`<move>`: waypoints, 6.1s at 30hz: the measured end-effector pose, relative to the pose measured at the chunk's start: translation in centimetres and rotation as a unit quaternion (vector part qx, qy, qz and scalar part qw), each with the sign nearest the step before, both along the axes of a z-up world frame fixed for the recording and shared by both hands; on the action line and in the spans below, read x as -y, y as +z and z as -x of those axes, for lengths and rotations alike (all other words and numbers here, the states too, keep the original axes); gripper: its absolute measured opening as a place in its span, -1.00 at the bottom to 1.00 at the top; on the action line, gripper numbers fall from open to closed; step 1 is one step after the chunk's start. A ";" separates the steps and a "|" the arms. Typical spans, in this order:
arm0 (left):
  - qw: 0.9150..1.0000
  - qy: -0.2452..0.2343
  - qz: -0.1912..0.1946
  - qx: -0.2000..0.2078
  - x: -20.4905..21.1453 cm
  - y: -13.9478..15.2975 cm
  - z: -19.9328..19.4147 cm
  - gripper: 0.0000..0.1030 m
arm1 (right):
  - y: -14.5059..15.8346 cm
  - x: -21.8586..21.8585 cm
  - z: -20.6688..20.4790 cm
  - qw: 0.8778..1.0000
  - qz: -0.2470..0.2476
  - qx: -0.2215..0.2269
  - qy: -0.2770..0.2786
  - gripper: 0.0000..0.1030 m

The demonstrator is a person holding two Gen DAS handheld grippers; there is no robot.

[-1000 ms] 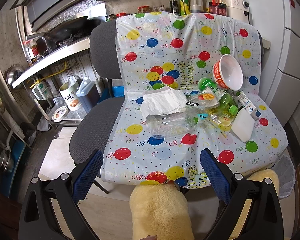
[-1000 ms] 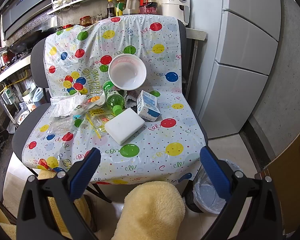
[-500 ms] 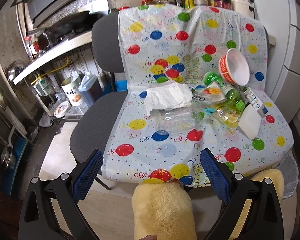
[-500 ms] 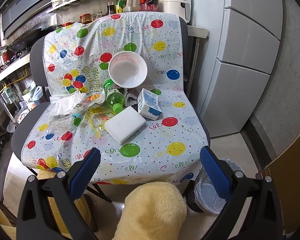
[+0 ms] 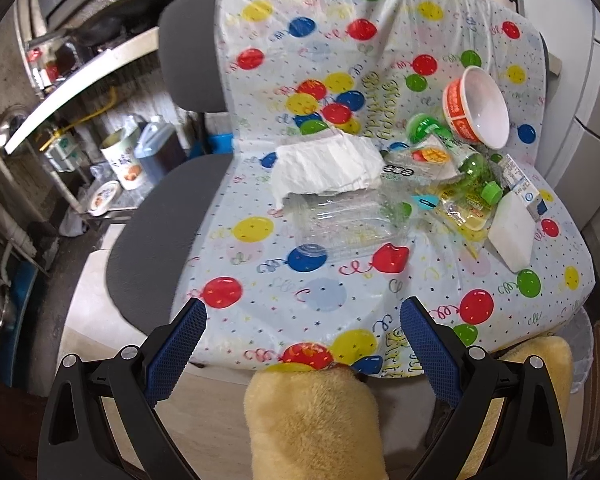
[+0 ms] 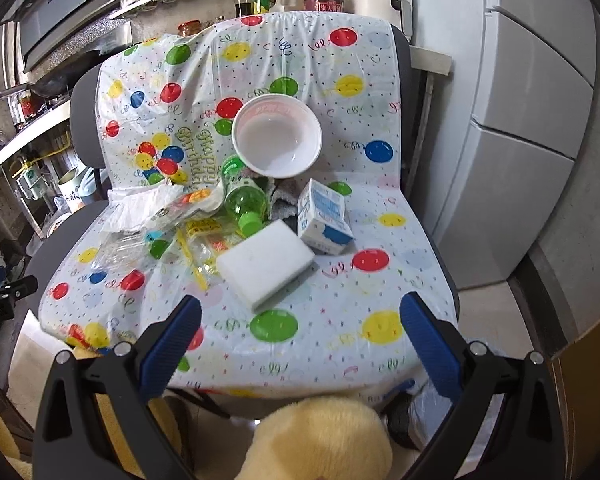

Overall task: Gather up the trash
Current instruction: 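Grasp the white sponge block with the right gripper, then grasp the white bowl rim with the left gripper while the right holds the sponge, then carry the bowl and sponge to the bin and release both, then return to the chair and grasp the milk carton with the right gripper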

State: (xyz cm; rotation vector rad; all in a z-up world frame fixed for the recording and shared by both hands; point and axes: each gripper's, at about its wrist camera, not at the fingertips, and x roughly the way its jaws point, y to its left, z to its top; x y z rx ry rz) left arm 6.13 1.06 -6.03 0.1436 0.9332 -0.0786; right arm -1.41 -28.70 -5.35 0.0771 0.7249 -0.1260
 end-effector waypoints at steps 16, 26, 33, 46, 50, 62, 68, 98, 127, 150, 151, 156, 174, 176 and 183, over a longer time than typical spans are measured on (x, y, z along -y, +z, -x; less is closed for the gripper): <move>0.997 -0.079 0.025 -0.011 6.2 -3.9 -6.0 0.86 | -6.5 2.3 -8.7 0.993 -0.104 -0.050 0.028 0.87; 0.997 -0.064 0.022 -0.026 6.8 -5.8 -6.9 0.86 | -11.0 -1.6 -12.6 0.976 -0.194 -0.086 -0.047 0.89; 0.999 -0.028 0.027 -0.026 3.4 -6.0 -6.6 0.86 | -11.3 -3.3 -13.3 0.988 -0.119 -0.076 -0.064 0.86; 0.998 0.023 0.054 -0.034 -2.0 -7.0 -5.7 0.86 | -10.1 -1.4 -7.8 0.994 -0.086 -0.045 -0.047 0.90; 0.998 0.014 0.056 -0.033 -1.7 -6.9 -5.1 0.86 | -10.3 -1.4 -8.0 0.992 -0.086 -0.052 -0.081 0.90; 0.998 -0.010 0.053 -0.028 -0.8 -6.5 -3.4 0.86 | -9.0 -3.2 -6.9 0.997 -0.037 -0.062 -0.030 0.19; 0.996 -0.064 0.055 -0.024 2.0 -5.9 -2.6 0.85 | -5.5 -1.4 -2.8 0.999 -0.037 -0.011 -0.015 0.19; 0.986 -0.140 0.081 0.040 23.8 -1.2 -24.7 -0.83 | -4.7 10.1 -1.2 0.995 -0.044 0.043 -0.081 0.25; 0.948 -0.252 0.191 0.040 17.3 -4.1 2.1 -0.90 | -2.6 7.9 9.9 0.986 0.032 0.035 -0.158 0.28; 0.865 -0.488 0.084 -0.084 46.3 -15.3 11.9 -0.88 | -8.9 21.7 22.0 0.949 -0.008 0.006 -0.314 0.29; 0.863 -0.489 0.082 -0.091 47.2 -15.9 11.9 -0.86 | -9.8 22.4 21.5 0.950 -0.016 -0.001 -0.311 0.29; 0.864 -0.484 0.077 -0.118 50.8 -17.9 11.0 0.26 | -13.3 25.6 18.4 0.951 -0.050 -0.019 -0.304 0.47; 0.875 -0.466 0.127 -0.033 43.9 -10.9 9.8 0.26 | -10.8 25.0 18.9 0.945 -0.085 0.013 -0.315 0.58; 0.877 -0.464 0.125 -0.028 42.8 -10.2 9.7 0.26 | -9.3 24.1 19.1 0.947 -0.077 0.024 -0.311 0.58; 0.896 -0.429 0.117 -0.009 36.1 -7.6 8.0 0.26 | -5.7 20.4 18.3 0.957 -0.061 0.049 -0.281 0.58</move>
